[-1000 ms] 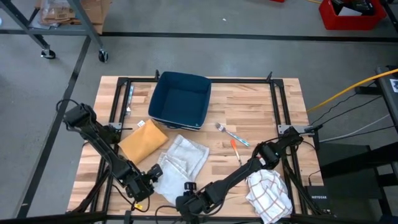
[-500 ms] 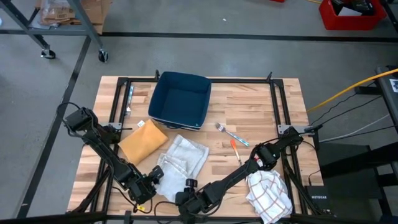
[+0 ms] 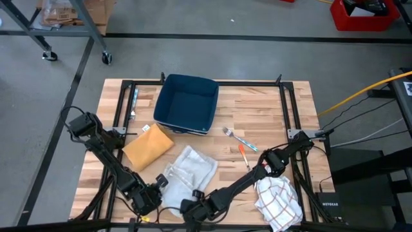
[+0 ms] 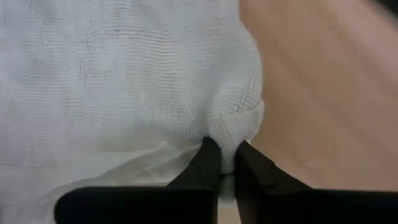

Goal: Fold towel
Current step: Fold the top white patterned towel

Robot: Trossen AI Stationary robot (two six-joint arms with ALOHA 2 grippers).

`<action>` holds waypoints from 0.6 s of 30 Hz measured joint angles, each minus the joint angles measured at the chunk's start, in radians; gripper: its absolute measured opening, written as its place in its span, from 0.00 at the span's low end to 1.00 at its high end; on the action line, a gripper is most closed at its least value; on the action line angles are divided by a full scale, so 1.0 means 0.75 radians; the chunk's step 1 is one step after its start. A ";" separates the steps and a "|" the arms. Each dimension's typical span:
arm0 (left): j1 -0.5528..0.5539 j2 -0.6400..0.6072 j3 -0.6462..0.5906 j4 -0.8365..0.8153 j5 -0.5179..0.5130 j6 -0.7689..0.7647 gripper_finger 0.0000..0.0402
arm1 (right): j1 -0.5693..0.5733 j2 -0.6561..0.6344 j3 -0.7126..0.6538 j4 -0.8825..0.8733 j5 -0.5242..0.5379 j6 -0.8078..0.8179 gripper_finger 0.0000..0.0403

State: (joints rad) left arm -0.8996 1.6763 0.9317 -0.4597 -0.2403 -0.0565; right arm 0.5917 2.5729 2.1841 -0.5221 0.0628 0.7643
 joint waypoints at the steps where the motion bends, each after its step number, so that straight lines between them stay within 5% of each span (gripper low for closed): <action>1: -0.013 0.001 0.021 -0.020 0.019 -0.020 0.03 | 0.006 0.002 0.019 -0.006 -0.011 0.000 0.06; 11: -0.132 0.001 0.284 -0.146 0.318 -0.242 0.03 | 0.046 -0.023 0.215 0.065 -0.101 0.041 0.04; 18: -0.168 -0.001 0.490 -0.258 0.349 -0.402 0.05 | 0.066 -0.092 0.227 0.061 -0.108 0.072 0.03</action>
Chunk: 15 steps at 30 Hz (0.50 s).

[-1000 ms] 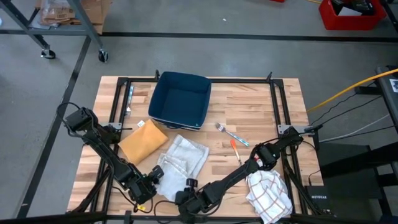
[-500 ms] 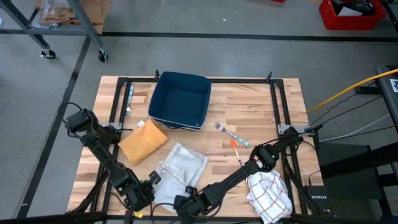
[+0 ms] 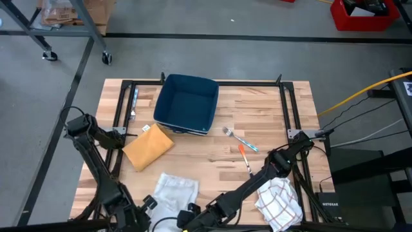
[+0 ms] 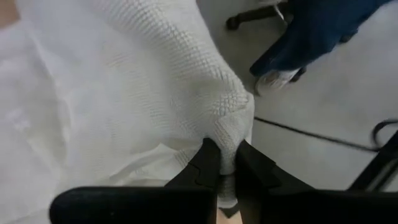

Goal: Fold towel
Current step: Fold the top white patterned towel

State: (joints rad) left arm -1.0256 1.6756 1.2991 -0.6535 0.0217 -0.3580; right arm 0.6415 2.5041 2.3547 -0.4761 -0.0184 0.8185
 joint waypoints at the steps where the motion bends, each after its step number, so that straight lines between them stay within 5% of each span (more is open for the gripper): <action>1: 0.001 0.000 0.025 -0.020 0.001 -0.025 0.05 | 0.002 -0.012 -0.001 -0.002 0.000 0.000 0.03; 15: 0.128 -0.001 0.185 -0.178 0.015 -0.345 0.03 | 0.010 -0.151 0.002 -0.361 0.198 0.145 0.02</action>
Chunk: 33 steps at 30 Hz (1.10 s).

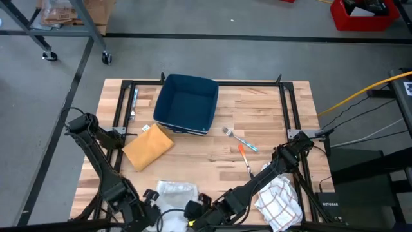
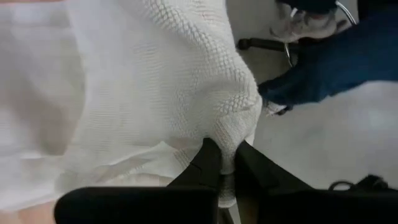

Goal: Fold towel
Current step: Fold the top white patterned towel

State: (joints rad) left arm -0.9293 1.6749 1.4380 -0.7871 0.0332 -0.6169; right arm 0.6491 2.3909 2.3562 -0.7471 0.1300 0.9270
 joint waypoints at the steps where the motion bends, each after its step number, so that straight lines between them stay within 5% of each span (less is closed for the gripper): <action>1: 0.016 0.000 0.000 -0.001 0.004 -0.005 0.02 | -0.001 0.000 0.000 -0.030 -0.003 0.031 0.02; 18: 0.280 0.009 -0.162 -0.161 -0.073 0.170 0.05 | -0.042 0.012 -0.011 -0.463 0.194 0.082 0.03; 25: 0.315 0.006 -0.297 -0.212 -0.109 0.170 0.05 | -0.116 0.038 -0.016 -0.456 0.260 -0.036 0.03; 33: 0.326 0.006 -0.389 -0.246 -0.175 0.123 0.13 | -0.191 0.088 -0.097 -0.330 0.139 -0.060 0.12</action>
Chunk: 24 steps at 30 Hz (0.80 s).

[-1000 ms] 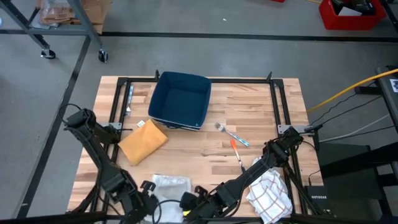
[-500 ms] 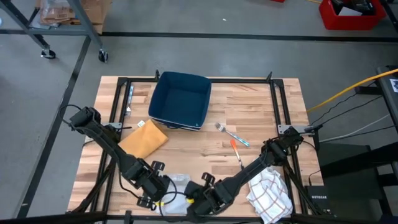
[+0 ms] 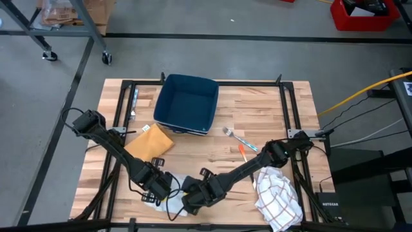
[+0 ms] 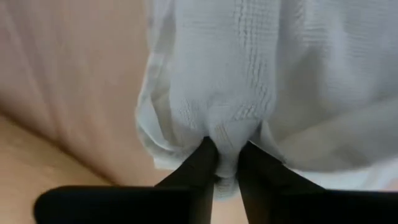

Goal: Fold towel
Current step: Fold the top white patterned towel

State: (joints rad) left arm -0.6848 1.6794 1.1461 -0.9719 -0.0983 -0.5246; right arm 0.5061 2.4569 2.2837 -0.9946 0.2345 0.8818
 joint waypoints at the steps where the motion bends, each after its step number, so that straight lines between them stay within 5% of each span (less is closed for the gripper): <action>1: -0.001 0.000 -0.012 -0.002 -0.026 0.002 0.15 | -0.005 0.005 -0.008 0.007 -0.016 0.000 0.16; 11: 0.003 0.002 -0.102 -0.004 -0.134 -0.018 0.39 | -0.039 0.039 -0.014 0.033 -0.092 0.007 0.45; 24: 0.006 -0.124 0.096 -0.252 -0.110 -0.132 0.33 | -0.038 0.032 0.097 0.075 -0.123 0.040 0.37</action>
State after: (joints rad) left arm -0.6804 1.5866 1.2177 -1.1610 -0.1810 -0.6235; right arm 0.4774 2.4809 2.3562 -0.9382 0.1426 0.9119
